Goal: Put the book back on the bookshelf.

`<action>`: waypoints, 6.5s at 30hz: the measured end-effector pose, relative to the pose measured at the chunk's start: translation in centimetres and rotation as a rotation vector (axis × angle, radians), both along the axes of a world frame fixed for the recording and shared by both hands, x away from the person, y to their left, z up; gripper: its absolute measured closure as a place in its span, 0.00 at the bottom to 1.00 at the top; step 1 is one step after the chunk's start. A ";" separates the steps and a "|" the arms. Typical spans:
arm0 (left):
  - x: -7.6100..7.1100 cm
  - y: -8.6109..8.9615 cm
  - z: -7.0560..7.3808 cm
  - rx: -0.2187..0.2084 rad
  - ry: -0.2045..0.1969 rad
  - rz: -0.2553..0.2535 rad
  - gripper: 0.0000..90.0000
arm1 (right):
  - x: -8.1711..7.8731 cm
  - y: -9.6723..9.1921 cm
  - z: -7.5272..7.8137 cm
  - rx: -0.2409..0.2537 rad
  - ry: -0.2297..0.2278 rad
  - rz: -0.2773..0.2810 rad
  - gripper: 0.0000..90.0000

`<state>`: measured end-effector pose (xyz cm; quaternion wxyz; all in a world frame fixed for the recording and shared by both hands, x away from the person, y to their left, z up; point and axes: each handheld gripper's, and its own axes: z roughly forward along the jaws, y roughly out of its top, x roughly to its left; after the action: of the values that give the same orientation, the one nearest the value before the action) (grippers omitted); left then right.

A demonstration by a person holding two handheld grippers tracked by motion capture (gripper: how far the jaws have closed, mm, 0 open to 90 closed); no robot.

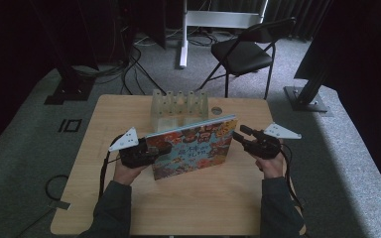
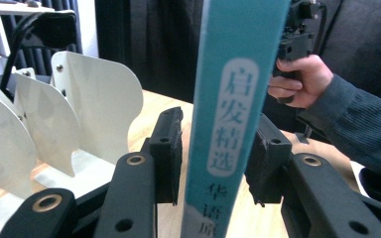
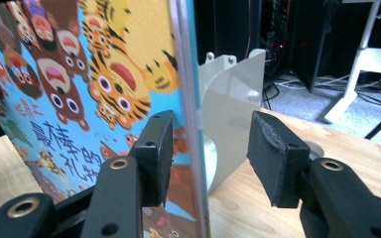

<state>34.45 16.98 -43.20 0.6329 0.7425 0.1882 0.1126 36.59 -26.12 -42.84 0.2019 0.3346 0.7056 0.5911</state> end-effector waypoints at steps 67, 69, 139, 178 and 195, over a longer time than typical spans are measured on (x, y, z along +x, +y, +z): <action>-2.1 -3.6 -1.6 -0.051 -0.085 0.069 0.89 | -0.1 -1.9 -4.2 0.000 0.102 -0.037 0.58; -2.3 -3.8 -1.8 -0.066 -0.079 0.082 0.89 | -0.1 -2.0 -4.3 -0.001 0.102 -0.038 0.58; -4.3 -5.7 -4.8 -0.035 -0.120 0.151 0.86 | 0.7 -2.7 -10.9 -0.340 0.328 -0.205 0.47; -4.0 -5.7 -7.4 -0.050 -0.070 0.131 0.83 | 0.8 -3.1 -12.1 -0.373 0.340 -0.206 0.43; -4.1 -6.2 -7.6 -0.044 -0.076 0.152 0.89 | 0.8 -3.2 -12.1 -0.369 0.333 -0.203 0.43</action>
<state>30.32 10.82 -50.78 0.6453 0.7073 0.2223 0.1843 37.39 -29.29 -54.99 0.1988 0.4540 0.7876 0.3660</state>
